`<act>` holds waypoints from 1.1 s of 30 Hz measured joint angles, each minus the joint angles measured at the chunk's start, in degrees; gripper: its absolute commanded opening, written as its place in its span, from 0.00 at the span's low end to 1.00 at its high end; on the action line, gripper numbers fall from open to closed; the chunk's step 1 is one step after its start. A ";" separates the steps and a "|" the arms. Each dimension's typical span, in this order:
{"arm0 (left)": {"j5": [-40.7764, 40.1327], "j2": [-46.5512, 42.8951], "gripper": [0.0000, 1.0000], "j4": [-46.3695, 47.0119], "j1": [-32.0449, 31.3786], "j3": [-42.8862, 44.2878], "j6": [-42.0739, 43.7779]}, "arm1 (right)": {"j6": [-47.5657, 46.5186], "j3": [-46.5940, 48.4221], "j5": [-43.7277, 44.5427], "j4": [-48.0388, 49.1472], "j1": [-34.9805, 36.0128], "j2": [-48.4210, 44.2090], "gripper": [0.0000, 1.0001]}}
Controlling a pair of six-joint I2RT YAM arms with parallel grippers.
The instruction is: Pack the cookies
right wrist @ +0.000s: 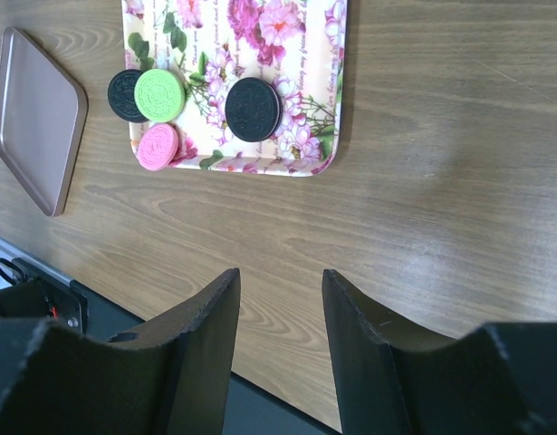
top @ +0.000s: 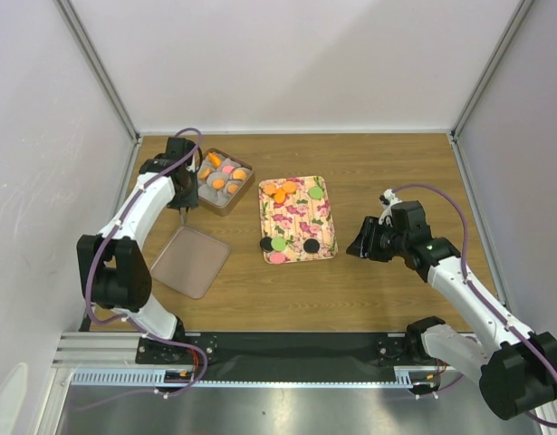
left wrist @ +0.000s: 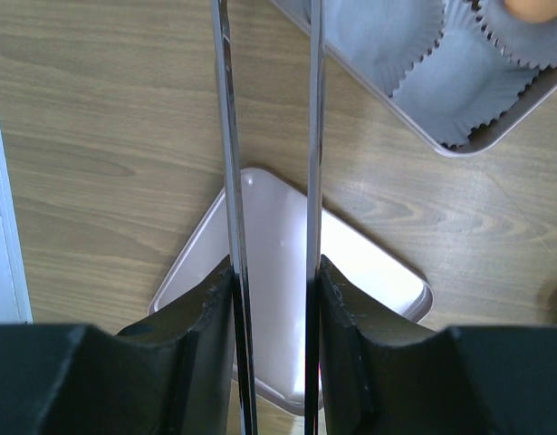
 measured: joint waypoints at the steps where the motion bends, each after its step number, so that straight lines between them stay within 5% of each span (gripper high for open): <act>1: 0.04 0.37 0.40 0.11 0.04 0.48 0.04 | 0.00 0.00 0.00 0.00 0.02 -0.07 0.48; 33: 0.46 2.99 0.46 0.48 0.46 2.73 0.09 | 0.00 -0.15 0.02 0.00 0.11 -1.42 0.48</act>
